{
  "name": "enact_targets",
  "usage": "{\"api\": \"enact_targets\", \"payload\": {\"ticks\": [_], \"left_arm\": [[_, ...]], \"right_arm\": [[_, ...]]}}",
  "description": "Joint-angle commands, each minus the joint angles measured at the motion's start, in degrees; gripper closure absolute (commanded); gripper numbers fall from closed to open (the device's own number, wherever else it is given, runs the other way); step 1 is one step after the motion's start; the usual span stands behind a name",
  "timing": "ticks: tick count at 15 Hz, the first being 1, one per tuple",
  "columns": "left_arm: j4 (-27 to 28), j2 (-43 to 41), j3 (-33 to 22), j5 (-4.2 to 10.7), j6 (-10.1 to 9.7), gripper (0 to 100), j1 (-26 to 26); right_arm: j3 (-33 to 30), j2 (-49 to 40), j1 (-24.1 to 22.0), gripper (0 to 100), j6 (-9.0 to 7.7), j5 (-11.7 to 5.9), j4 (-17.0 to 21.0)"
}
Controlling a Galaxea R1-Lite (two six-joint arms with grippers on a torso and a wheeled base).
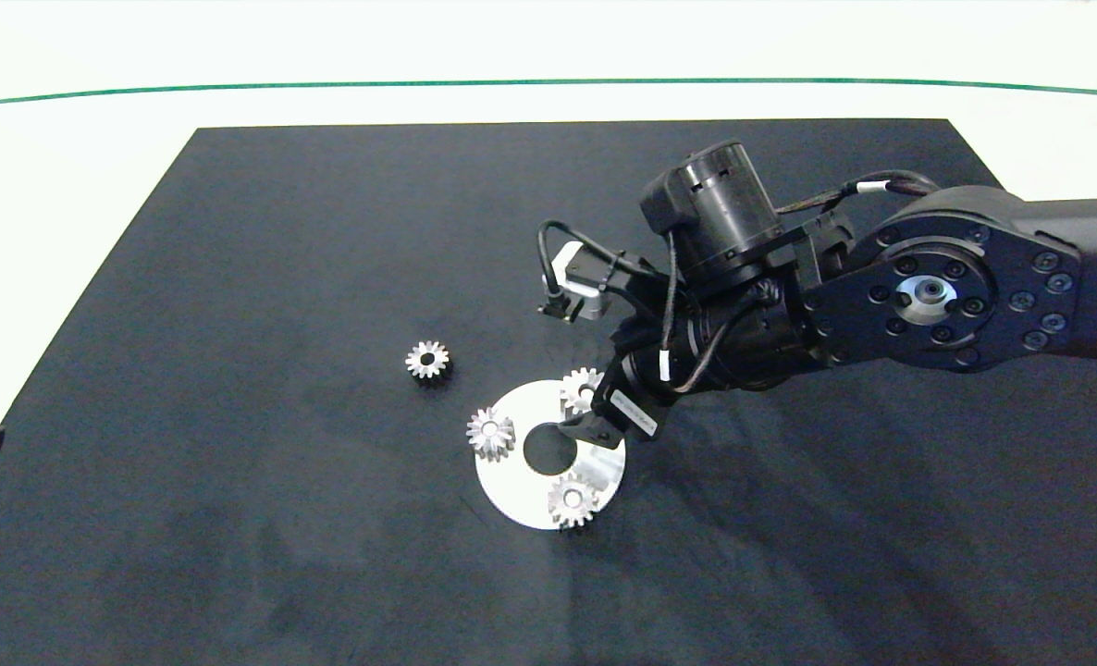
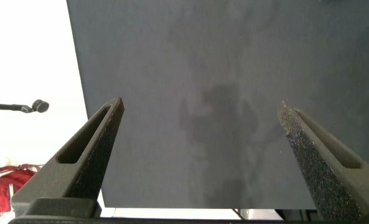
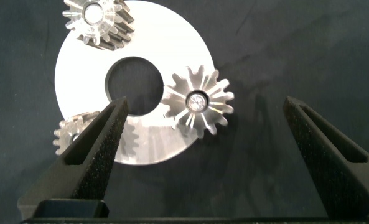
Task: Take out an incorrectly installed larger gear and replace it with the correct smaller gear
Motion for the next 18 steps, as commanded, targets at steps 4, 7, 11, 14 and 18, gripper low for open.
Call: {"api": "enact_targets", "payload": {"ticks": [4,7,11,14,18], "left_arm": [[0.24,-0.61,0.09,0.05,0.09,0,-0.09],[0.24,-0.61,0.09,0.05,0.18,0,-0.09],[0.24,-0.61,0.18,0.05,0.18,0,-0.18],[0.24,-0.61,0.18,0.05,0.18,0,-0.09],[0.24,-0.69,0.18,0.05,0.18,0,-0.09]], "right_arm": [[-4.29,3.72,0.20,0,-0.33,-0.95,0.65],[-6.84,4.86,0.20,0,-0.42,-0.95,3.20],[-9.03,5.47,-0.07,0,-0.33,-1.30,7.07],[-11.76,7.06,-0.24,0,-0.42,-1.39,9.71],[-14.04,8.37,0.02,0,-0.51,-2.97,12.34]]}}
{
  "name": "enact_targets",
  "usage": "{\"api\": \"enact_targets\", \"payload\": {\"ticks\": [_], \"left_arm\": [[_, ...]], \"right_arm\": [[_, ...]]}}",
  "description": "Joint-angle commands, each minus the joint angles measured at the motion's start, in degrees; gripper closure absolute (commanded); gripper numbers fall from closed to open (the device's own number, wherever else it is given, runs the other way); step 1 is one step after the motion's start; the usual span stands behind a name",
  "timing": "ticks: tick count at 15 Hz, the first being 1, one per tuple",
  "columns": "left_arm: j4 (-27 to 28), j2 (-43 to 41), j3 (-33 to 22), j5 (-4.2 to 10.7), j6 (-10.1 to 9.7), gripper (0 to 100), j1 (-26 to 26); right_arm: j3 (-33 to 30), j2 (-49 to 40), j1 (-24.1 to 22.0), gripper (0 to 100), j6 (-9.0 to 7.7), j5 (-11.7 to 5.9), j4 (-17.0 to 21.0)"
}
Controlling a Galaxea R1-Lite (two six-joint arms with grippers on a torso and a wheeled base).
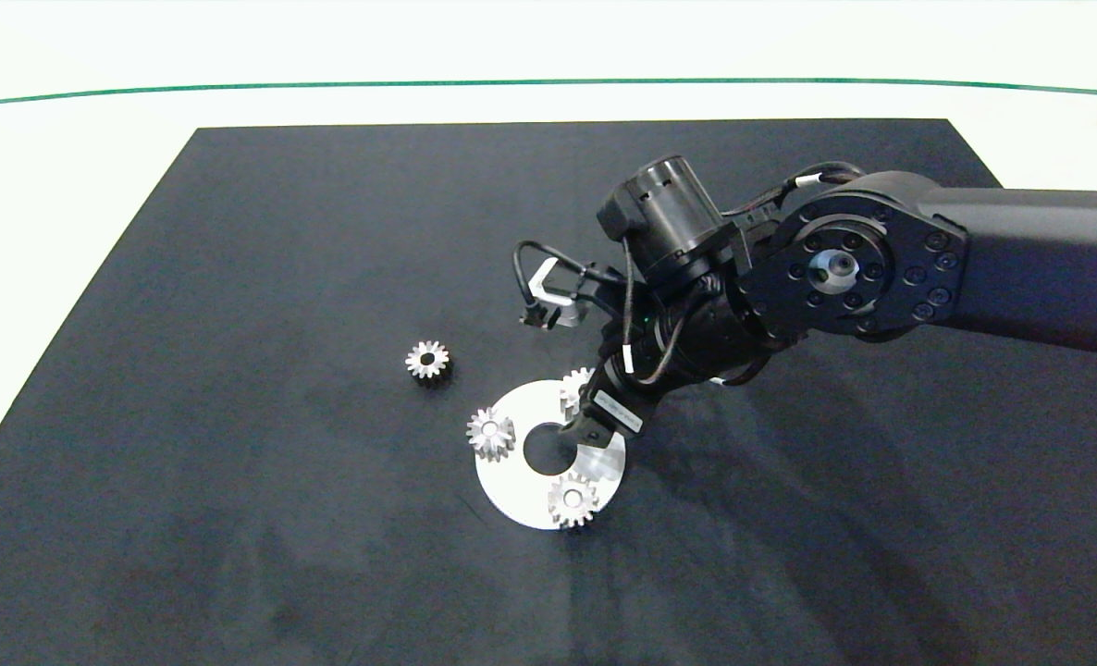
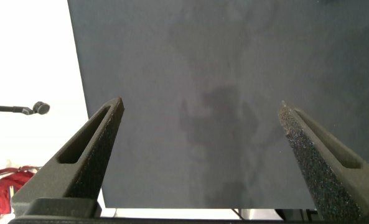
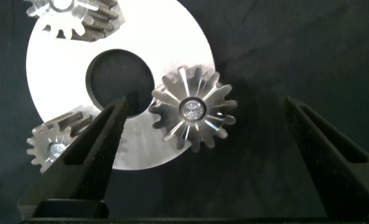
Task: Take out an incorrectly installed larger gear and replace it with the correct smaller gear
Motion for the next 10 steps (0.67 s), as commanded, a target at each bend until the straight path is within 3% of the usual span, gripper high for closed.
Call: {"api": "enact_targets", "payload": {"ticks": [1,7,10], "left_arm": [[0.26,-0.05,0.00,0.05,0.07,0,-0.09],[0.26,-0.14,-0.09,0.05,0.16,0,-0.01],[0.26,-0.14,-0.09,0.05,0.16,0,-0.01]], "right_arm": [[-1.70,1.75,0.15,0,-0.27,-0.80,0.30],[-2.23,2.72,1.21,9,-0.27,-0.97,0.30],[-2.14,2.63,1.38,15,-0.35,-2.20,0.39]]}}
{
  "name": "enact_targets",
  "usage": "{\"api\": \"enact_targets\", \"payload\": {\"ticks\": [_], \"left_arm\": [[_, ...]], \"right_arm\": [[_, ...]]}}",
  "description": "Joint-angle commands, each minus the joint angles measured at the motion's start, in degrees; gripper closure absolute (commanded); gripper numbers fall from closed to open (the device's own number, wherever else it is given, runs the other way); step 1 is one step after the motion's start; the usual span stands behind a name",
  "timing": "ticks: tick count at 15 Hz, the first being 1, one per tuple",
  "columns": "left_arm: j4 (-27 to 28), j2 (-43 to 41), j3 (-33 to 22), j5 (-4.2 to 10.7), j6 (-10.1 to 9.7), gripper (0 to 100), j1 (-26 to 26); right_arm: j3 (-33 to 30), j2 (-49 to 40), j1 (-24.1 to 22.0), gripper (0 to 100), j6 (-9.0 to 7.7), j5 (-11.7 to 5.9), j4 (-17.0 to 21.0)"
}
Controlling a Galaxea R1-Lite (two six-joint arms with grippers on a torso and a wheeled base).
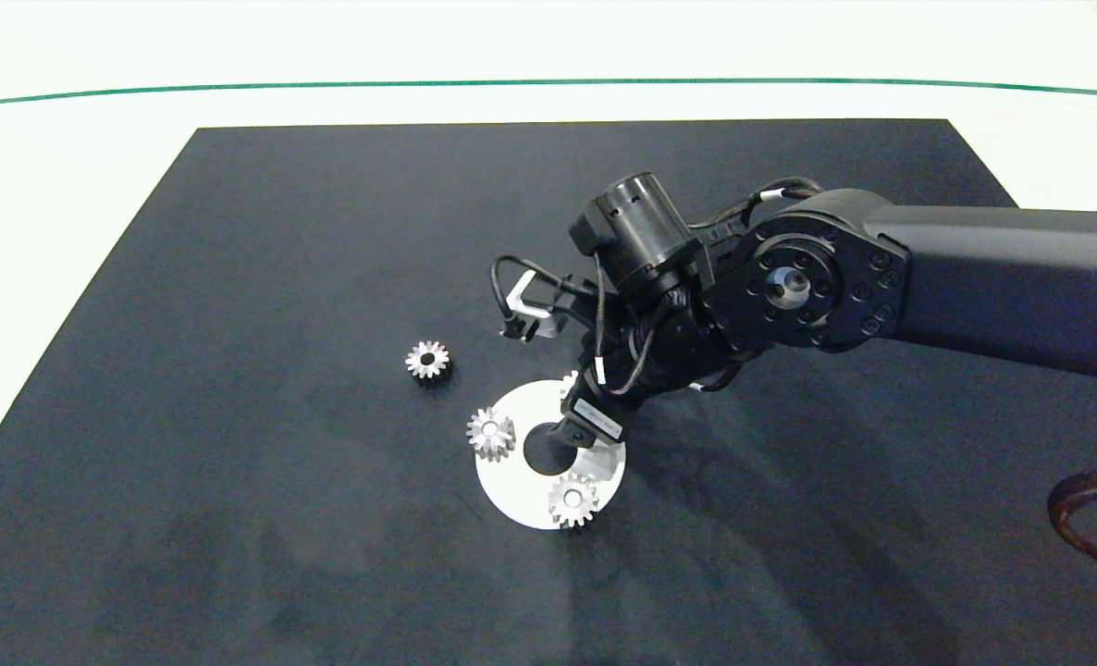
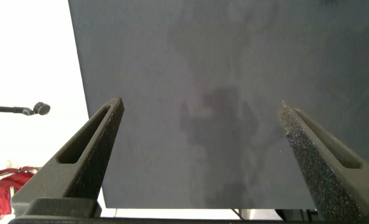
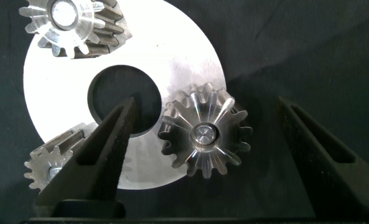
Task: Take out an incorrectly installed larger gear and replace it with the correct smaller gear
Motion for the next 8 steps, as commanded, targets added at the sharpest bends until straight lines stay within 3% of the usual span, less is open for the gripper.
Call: {"api": "enact_targets", "payload": {"ticks": [1,8], "left_arm": [[0.26,-0.03,-0.02,0.05,0.05,0,-0.01],[0.26,-0.03,0.07,0.05,0.05,0,-0.09]], "right_arm": [[0.31,-0.13,0.08,17,-0.30,-0.80,0.25],[0.31,-0.22,0.08,32,-0.38,-0.89,1.22]]}}
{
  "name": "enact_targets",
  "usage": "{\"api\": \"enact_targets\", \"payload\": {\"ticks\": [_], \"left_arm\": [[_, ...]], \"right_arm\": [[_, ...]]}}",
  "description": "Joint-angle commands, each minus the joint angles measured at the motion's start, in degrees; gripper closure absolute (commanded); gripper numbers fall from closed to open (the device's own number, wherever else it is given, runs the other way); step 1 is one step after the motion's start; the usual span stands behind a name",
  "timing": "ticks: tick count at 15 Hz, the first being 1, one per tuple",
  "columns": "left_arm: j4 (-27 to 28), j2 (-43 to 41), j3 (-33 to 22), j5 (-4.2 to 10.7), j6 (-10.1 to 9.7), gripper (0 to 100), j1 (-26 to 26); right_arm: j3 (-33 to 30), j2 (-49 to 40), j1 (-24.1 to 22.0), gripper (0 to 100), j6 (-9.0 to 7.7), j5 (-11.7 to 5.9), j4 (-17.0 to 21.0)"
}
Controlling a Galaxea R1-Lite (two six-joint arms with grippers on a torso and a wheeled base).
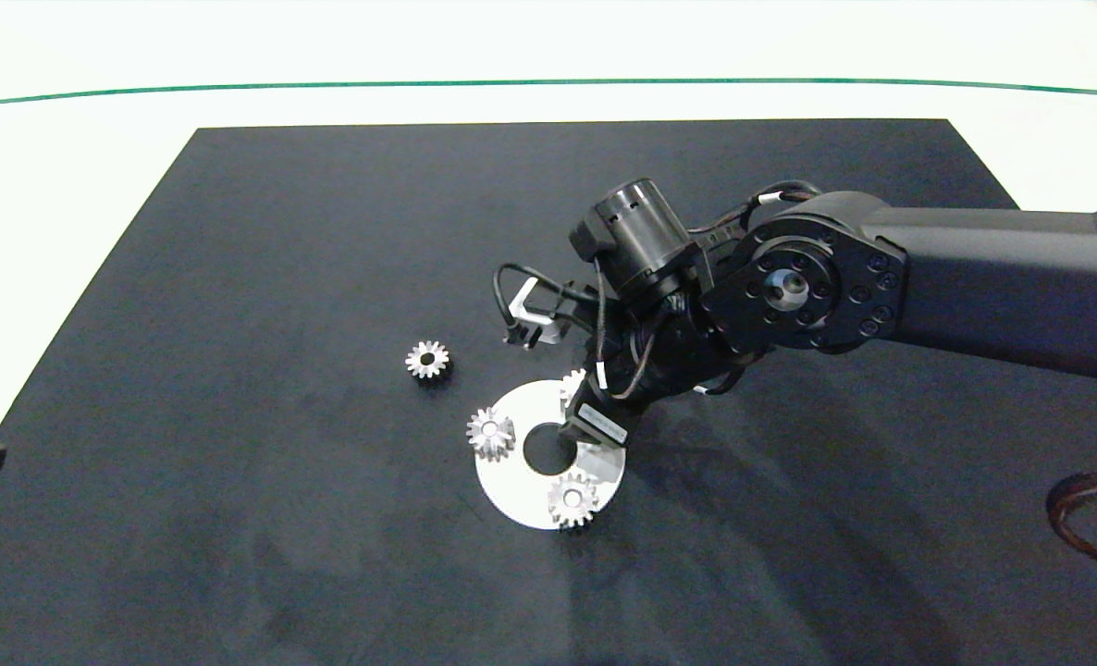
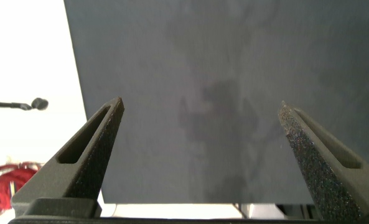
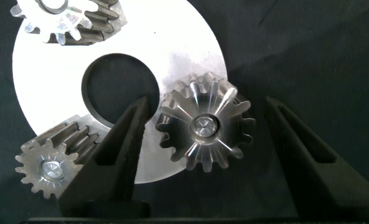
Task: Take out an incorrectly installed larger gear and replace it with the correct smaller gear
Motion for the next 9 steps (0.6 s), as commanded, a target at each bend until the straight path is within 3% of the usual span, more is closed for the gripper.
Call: {"api": "enact_targets", "payload": {"ticks": [1,9], "left_arm": [[0.29,-0.03,-0.77,0.05,0.14,0,-0.07],[0.29,0.06,-0.77,0.05,0.14,0,-0.07]], "right_arm": [[0.09,-0.19,0.08,33,-0.19,-0.06,0.19],[0.35,-0.02,-0.01,50,-0.19,-0.15,0.19]]}}
